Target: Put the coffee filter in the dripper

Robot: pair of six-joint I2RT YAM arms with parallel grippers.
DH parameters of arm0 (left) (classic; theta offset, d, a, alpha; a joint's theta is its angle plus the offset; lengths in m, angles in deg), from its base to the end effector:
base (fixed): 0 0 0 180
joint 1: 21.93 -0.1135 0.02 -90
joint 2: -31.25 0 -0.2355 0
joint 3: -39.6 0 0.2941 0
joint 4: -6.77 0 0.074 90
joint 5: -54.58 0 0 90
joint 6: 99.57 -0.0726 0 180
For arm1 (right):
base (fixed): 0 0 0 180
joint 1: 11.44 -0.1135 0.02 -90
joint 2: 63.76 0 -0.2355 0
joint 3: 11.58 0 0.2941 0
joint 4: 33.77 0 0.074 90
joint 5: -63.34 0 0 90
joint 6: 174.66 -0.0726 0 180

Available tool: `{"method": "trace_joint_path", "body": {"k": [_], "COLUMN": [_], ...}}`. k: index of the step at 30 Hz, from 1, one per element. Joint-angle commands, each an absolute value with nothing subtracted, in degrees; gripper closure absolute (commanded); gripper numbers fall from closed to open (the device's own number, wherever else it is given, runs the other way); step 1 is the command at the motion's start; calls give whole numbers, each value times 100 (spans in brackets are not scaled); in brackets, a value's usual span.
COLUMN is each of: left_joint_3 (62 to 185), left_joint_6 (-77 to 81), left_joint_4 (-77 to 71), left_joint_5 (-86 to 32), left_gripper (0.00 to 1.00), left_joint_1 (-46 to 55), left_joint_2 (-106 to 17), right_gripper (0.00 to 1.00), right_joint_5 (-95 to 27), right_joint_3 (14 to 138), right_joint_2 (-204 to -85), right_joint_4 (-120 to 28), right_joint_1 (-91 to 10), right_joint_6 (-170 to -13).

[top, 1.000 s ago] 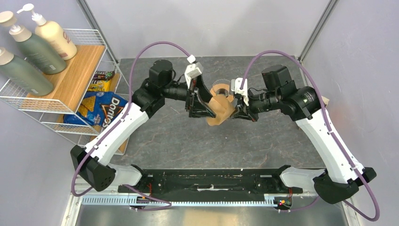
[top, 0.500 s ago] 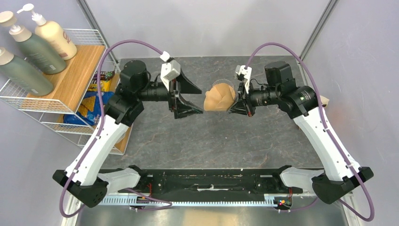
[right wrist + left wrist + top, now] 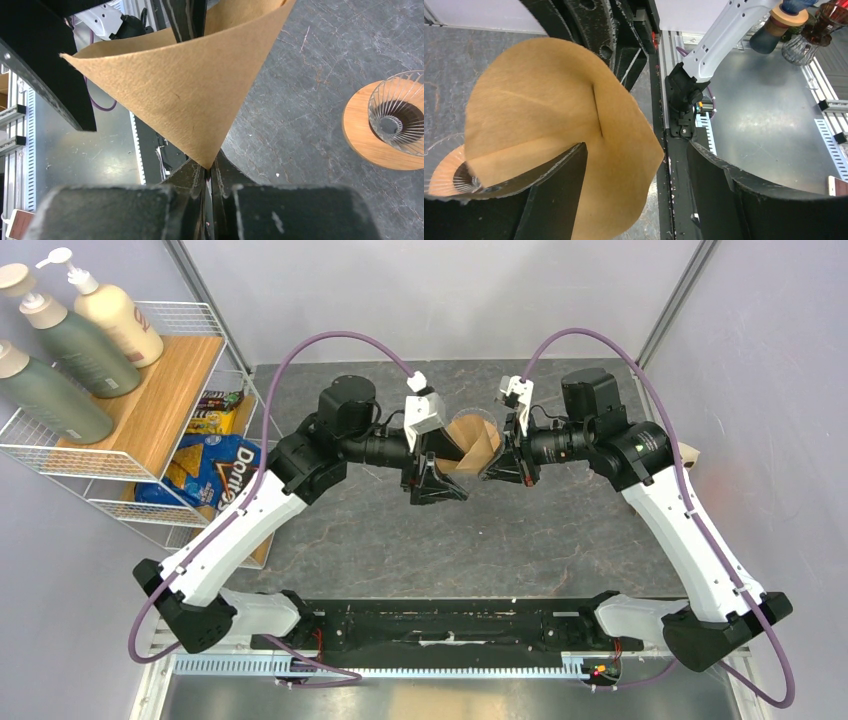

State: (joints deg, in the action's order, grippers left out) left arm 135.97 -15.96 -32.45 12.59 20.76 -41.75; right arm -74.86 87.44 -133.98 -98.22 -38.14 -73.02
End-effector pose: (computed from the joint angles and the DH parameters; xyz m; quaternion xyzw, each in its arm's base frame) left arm 0.2126 -0.2695 0.4219 0.5258 0.5611 -0.4800 0.4222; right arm 0.2414 0.1820 0.4055 -0.4428 0.7058 0.4148 0.3657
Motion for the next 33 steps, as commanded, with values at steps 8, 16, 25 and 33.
{"method": "trace_joint_path", "body": {"k": [8, 16, 25, 33], "left_joint_3": [14088, 14183, 14226, 14275], "left_joint_6": [-1887, -1852, -2058, -1166], "left_joint_4": [-3287, -3568, -3671, -3434], "left_joint_5": [945, 866, 1169, 533], "left_gripper": [34, 56, 76, 98], "left_joint_1": [2354, 2394, 2395, 2364], "left_joint_2": [-4477, -4658, -4679, -4802], "right_gripper": [89, 88, 88, 49], "right_joint_5": [-7596, -7699, -7881, -7372], "right_joint_3": [9016, 9090, 9154, 9224], "right_joint_2": [-13468, -13513, -13573, -13459], "right_joint_4": [-10132, -10167, -10477, -10666], "right_joint_1": [-3913, -3919, -3921, -3908], "right_joint_6": [-6779, -6688, -6305, -6291]}}
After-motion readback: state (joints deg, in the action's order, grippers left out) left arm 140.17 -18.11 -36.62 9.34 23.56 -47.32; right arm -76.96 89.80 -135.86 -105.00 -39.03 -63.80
